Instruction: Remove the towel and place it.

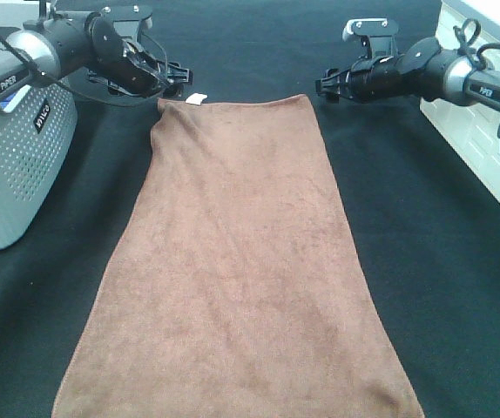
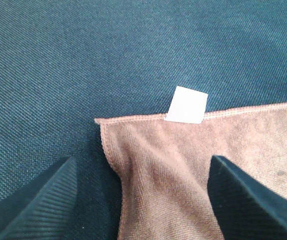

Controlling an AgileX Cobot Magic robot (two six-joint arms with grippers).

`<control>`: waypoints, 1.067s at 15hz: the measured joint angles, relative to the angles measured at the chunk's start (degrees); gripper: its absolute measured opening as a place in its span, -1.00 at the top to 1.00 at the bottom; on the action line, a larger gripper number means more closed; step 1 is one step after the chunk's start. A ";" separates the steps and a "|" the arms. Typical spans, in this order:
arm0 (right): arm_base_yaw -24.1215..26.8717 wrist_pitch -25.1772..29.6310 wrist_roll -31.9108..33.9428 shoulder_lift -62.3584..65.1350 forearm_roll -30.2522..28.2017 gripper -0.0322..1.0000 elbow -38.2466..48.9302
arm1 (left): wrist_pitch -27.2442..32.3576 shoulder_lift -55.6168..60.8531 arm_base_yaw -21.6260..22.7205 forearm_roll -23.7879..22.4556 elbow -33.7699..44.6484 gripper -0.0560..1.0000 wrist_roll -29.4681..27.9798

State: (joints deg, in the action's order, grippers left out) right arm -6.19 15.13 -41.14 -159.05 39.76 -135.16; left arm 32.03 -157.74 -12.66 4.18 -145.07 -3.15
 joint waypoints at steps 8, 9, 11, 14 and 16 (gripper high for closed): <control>-1.89 0.06 -0.57 -1.72 1.78 -0.50 0.00 | 1.89 0.00 0.00 0.11 0.00 -0.41 0.00; -1.83 0.06 -0.57 -1.72 2.12 -0.50 0.00 | 1.95 0.00 0.00 0.06 0.00 -0.41 0.00; -1.83 0.00 -0.57 -1.20 3.32 -0.50 0.00 | 2.06 0.00 0.00 0.06 0.00 -0.41 0.00; -1.83 -2.23 -0.57 -0.29 4.07 -0.50 -0.23 | 2.35 0.00 0.00 0.06 0.00 -0.41 0.00; -1.60 -2.86 -0.40 -1.55 4.18 -0.50 -0.23 | 2.69 0.00 0.00 0.06 0.00 -0.41 0.00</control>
State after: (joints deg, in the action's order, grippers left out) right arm -7.79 12.26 -41.54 -160.60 43.95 -135.39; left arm 34.72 -157.74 -12.66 4.24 -145.07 -3.15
